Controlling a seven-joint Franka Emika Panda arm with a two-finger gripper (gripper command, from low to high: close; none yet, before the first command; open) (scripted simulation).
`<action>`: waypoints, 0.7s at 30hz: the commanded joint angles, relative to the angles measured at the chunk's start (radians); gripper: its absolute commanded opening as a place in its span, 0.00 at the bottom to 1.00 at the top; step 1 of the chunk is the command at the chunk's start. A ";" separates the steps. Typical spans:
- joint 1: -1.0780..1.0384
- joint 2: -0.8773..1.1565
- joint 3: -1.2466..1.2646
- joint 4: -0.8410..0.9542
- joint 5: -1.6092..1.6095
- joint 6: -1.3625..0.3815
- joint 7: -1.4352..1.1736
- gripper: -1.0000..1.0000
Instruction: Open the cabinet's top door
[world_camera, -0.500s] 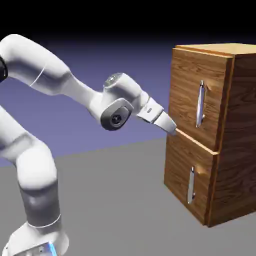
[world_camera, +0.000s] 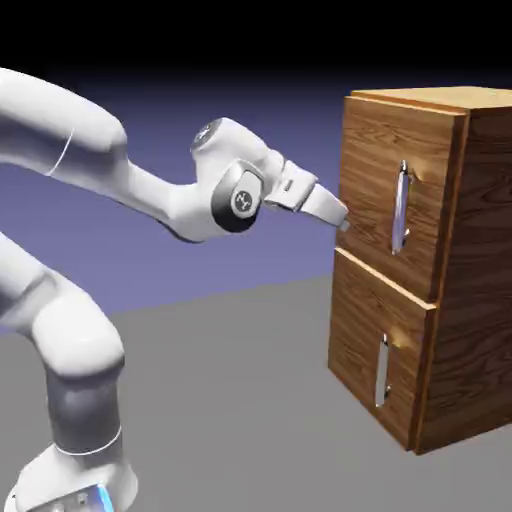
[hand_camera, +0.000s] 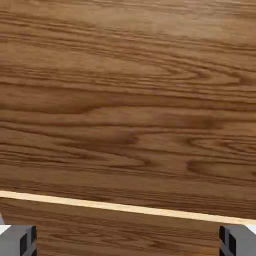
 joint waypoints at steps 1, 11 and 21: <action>0.014 -0.007 -0.016 0.005 -0.044 -0.003 0.032 1.00; 0.150 -0.077 -0.175 0.058 -0.478 -0.032 0.347 1.00; 0.287 -0.147 -0.335 0.111 -0.913 -0.060 0.663 1.00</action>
